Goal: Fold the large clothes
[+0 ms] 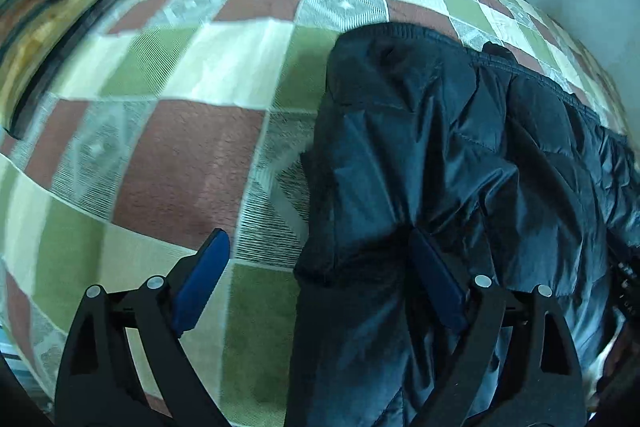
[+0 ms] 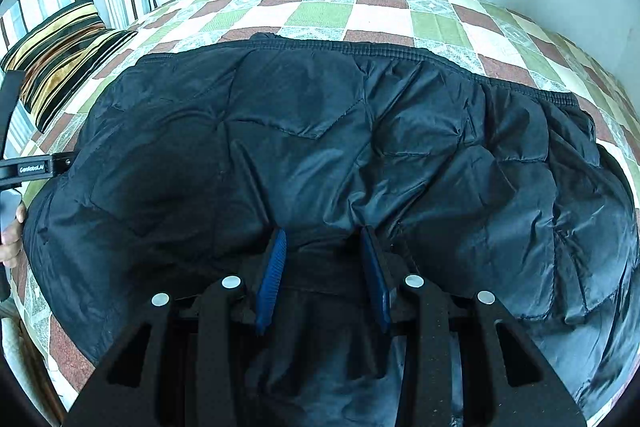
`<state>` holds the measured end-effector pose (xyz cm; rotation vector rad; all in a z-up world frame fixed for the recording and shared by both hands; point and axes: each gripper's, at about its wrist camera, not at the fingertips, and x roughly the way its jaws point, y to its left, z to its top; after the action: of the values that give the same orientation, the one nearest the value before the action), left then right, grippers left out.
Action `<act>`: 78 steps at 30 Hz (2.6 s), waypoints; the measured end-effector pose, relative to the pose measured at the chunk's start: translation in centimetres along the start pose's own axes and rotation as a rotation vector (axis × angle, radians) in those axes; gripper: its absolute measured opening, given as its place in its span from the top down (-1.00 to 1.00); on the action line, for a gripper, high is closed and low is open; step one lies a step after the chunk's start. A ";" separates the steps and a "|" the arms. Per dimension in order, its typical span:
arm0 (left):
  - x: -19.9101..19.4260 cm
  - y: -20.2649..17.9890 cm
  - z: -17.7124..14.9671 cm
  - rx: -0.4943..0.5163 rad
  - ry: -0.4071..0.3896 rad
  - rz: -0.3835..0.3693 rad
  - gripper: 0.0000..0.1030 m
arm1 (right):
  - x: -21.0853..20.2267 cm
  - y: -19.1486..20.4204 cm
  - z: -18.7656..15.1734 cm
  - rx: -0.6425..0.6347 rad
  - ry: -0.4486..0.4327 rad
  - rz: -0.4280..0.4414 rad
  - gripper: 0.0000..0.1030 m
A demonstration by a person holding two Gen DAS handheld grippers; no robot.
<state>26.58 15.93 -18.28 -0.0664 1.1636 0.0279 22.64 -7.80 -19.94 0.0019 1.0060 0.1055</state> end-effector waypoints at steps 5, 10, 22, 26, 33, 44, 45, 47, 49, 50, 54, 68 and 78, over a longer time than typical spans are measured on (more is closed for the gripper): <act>2.3 0.3 0.0 -0.007 0.103 -0.069 -0.87 | 0.0 0.0 -0.2 -0.002 -0.008 0.004 0.24; 2.6 -0.9 -0.3 0.027 0.095 -0.016 -0.90 | 0.1 -0.1 -0.3 0.004 -0.014 0.009 0.24; 0.9 -4.8 -1.6 0.075 0.022 0.025 0.36 | 0.0 -0.3 -0.4 0.012 -0.028 0.021 0.24; -1.0 -6.6 -1.1 0.084 -0.008 0.039 0.61 | 0.0 -0.3 -0.5 0.013 -0.027 0.022 0.24; -7.8 -9.2 -0.4 0.127 -0.129 0.014 0.66 | 0.1 -0.1 -0.5 0.004 -0.033 0.014 0.24; -12.5 -18.0 0.3 0.258 -0.217 0.018 0.68 | -0.3 -0.7 -0.3 0.019 -0.037 0.044 0.25; -12.6 -18.6 0.3 0.261 -0.218 0.018 0.69 | -0.4 -0.9 -0.4 0.021 -0.041 0.051 0.25; -12.5 -19.7 0.1 0.270 -0.225 0.017 0.70 | -0.7 -1.2 -0.5 0.029 -0.046 0.065 0.25; -12.2 -20.5 0.2 0.287 -0.229 0.018 0.71 | -1.3 -1.7 -0.5 0.045 -0.050 0.085 0.25; -12.2 -21.1 0.1 0.290 -0.232 0.017 0.71 | -1.7 -2.0 -0.6 0.054 -0.053 0.093 0.25; -12.1 -23.7 -0.1 0.317 -0.240 0.003 0.73 | -3.7 -3.6 -0.9 0.072 -0.088 0.097 0.25; -7.8 -31.4 -1.8 0.373 -0.195 0.005 0.78 | -8.0 -12.3 -3.5 0.192 -0.126 0.060 0.24; -7.8 -33.6 -1.9 0.370 -0.190 -0.008 0.78 | -9.0 -13.4 -4.1 0.219 -0.135 0.077 0.24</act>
<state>23.61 -17.62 -10.61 0.2543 0.9633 -0.1841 15.56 -22.12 -15.18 0.2447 0.8785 0.0641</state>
